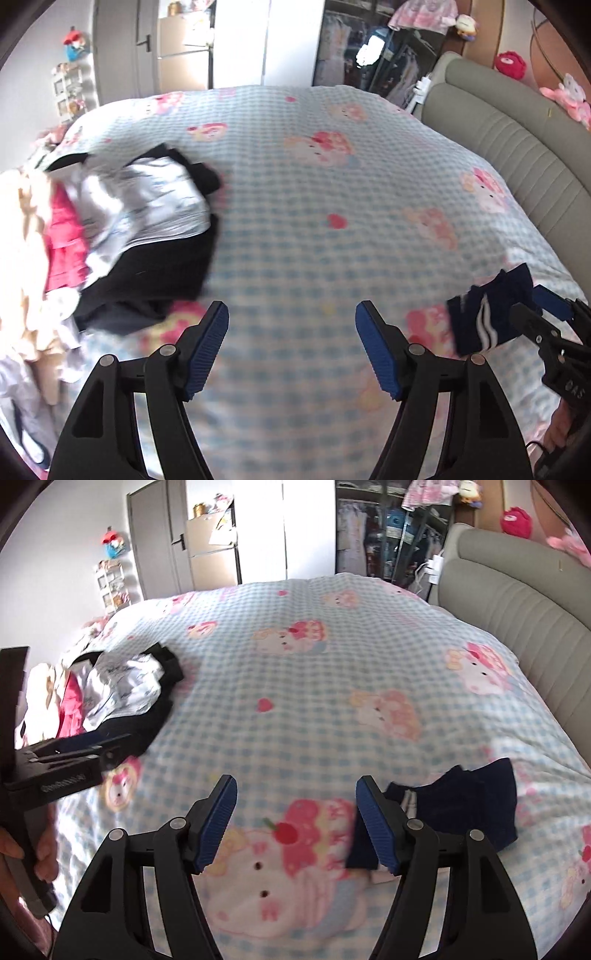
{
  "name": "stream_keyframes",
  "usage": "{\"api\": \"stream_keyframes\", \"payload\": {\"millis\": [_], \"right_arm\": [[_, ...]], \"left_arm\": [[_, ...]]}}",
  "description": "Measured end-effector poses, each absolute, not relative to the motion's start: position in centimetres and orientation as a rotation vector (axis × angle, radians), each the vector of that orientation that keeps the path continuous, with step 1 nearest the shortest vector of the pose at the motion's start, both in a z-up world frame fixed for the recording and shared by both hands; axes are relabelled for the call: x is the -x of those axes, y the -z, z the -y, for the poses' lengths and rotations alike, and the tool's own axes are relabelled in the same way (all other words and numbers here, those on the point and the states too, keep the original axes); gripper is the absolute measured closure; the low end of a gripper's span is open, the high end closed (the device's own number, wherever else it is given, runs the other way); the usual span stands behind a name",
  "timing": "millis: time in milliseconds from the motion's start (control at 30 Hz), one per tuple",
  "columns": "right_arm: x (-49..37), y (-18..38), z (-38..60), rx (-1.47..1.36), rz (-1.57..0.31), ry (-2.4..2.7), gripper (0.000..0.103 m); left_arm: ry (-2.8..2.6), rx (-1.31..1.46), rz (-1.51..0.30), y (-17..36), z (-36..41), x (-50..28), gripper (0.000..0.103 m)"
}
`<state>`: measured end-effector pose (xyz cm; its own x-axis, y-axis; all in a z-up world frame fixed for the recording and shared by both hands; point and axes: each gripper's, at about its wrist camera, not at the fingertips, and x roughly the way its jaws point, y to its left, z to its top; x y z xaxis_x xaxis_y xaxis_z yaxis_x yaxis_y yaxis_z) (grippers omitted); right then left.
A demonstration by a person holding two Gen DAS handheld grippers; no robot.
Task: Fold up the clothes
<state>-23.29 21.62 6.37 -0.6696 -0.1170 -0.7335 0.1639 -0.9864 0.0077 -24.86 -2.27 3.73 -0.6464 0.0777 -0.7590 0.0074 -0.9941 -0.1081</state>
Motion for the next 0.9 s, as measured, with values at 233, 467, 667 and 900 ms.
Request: {"api": "stream_keyframes", "payload": {"millis": [233, 467, 667, 900], "right_arm": [[18.9, -5.7, -17.4, -1.169, -0.22, 2.741, 0.034], [13.2, -7.4, -15.4, -1.124, -0.178, 2.702, 0.034], [6.7, -7.1, -16.4, -1.136, -0.053, 2.712, 0.034], [1.7, -5.6, -18.3, -1.191, 0.018, 2.748, 0.034]], "left_arm": [[-2.94, 1.403, 0.043, -2.9, 8.2, 18.8, 0.026], [-2.965, 1.345, 0.0, -4.3, 7.9, 11.3, 0.025], [-2.955, 1.348, 0.044, -4.6, 6.2, 5.0, 0.024], [-2.961, 1.365, 0.094, -4.1, 4.3, 0.0, 0.023]]}}
